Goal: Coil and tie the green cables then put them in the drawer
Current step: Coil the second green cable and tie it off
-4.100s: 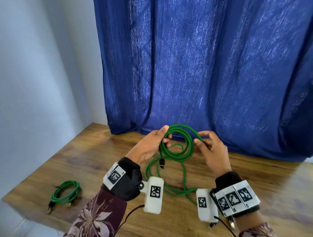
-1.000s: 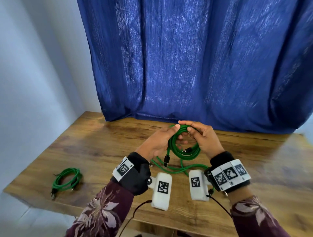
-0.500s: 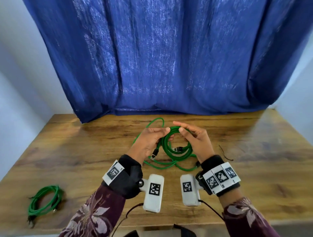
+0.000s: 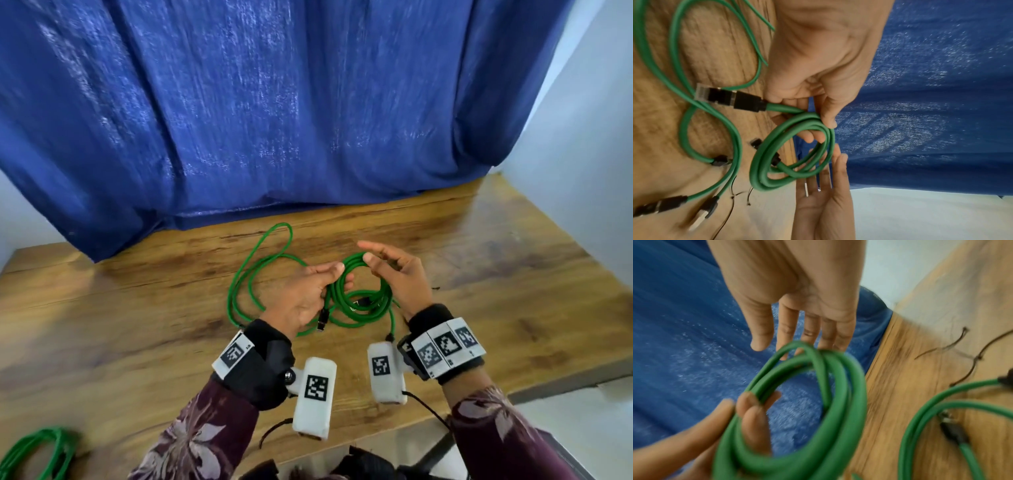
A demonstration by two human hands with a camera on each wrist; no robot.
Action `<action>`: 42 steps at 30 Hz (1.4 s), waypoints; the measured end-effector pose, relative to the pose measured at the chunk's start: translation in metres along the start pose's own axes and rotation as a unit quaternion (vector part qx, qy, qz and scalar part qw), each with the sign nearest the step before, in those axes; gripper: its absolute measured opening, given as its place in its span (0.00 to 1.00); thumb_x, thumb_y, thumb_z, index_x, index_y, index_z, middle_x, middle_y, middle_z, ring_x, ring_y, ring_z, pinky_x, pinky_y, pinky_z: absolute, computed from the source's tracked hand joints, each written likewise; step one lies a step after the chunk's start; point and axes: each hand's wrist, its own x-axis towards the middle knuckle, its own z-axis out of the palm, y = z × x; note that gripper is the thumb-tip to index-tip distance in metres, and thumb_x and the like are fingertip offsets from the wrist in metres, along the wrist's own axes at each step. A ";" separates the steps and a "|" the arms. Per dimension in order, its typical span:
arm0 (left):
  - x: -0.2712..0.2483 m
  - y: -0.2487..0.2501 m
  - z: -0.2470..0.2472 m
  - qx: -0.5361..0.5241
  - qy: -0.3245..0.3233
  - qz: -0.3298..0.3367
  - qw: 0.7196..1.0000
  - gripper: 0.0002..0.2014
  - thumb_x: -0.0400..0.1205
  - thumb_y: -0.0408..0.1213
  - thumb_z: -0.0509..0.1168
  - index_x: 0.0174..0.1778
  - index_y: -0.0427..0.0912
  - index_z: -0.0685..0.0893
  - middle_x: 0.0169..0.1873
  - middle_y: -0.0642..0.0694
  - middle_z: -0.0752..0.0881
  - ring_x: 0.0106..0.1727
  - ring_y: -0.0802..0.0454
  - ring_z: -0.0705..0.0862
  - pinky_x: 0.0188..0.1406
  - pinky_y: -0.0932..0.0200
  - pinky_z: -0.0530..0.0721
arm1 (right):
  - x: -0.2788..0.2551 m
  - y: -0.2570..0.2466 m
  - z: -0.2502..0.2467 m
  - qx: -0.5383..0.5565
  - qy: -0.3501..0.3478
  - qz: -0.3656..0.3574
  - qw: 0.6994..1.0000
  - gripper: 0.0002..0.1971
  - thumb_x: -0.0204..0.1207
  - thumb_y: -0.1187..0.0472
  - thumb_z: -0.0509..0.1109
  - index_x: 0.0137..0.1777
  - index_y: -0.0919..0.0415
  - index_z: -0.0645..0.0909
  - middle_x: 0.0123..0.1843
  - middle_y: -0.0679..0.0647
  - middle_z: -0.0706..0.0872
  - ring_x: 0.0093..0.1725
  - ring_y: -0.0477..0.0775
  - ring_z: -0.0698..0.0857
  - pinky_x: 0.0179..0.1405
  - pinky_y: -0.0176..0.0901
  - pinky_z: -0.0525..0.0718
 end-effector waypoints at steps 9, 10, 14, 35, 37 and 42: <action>0.024 -0.007 0.017 -0.054 0.066 -0.022 0.996 0.13 0.81 0.27 0.63 0.61 0.33 0.80 0.26 0.49 0.90 0.27 0.60 0.88 0.19 0.68 0.80 | 0.025 0.078 -0.113 -0.347 0.128 0.181 0.911 0.03 0.74 0.61 0.72 0.41 0.56 0.86 0.42 0.57 0.88 0.47 0.59 0.87 0.48 0.47 0.82; 0.026 -0.007 0.021 -0.059 0.076 -0.020 0.995 0.13 0.81 0.27 0.63 0.62 0.33 0.80 0.26 0.49 0.90 0.27 0.60 0.88 0.18 0.69 0.80 | 0.023 0.085 -0.118 -0.388 0.107 0.216 0.890 0.04 0.75 0.61 0.70 0.41 0.57 0.86 0.41 0.56 0.87 0.45 0.58 0.86 0.45 0.45 0.81; 0.035 -0.011 0.034 -0.069 0.104 -0.008 0.992 0.12 0.80 0.27 0.64 0.59 0.33 0.82 0.25 0.49 0.90 0.26 0.60 0.88 0.21 0.68 0.82 | 0.011 0.107 -0.125 -0.475 0.046 0.302 0.825 0.03 0.74 0.59 0.69 0.42 0.56 0.84 0.48 0.57 0.88 0.45 0.57 0.84 0.47 0.43 0.82; 0.048 -0.027 0.063 -0.094 0.132 0.064 0.985 0.06 0.79 0.29 0.65 0.41 0.41 0.86 0.28 0.49 0.90 0.29 0.59 0.88 0.36 0.60 0.85 | 0.021 0.083 -0.124 -0.280 0.138 0.201 0.928 0.05 0.74 0.62 0.69 0.38 0.55 0.82 0.38 0.54 0.88 0.43 0.58 0.87 0.45 0.49 0.87; 0.047 -0.027 0.063 -0.099 0.125 0.078 0.984 0.05 0.80 0.29 0.64 0.45 0.40 0.86 0.30 0.50 0.91 0.31 0.59 0.88 0.41 0.60 0.84 | 0.025 0.058 -0.115 -0.240 0.138 0.135 0.951 0.09 0.74 0.63 0.71 0.34 0.50 0.81 0.37 0.50 0.88 0.41 0.53 0.87 0.45 0.48 0.87; 0.042 -0.022 0.067 -0.137 0.111 0.125 0.976 0.07 0.79 0.25 0.63 0.46 0.37 0.85 0.32 0.46 0.91 0.33 0.57 0.89 0.39 0.65 0.87 | 0.030 0.009 -0.089 -0.251 0.072 0.073 0.962 0.03 0.70 0.61 0.74 0.36 0.55 0.88 0.32 0.47 0.87 0.31 0.42 0.81 0.33 0.33 0.77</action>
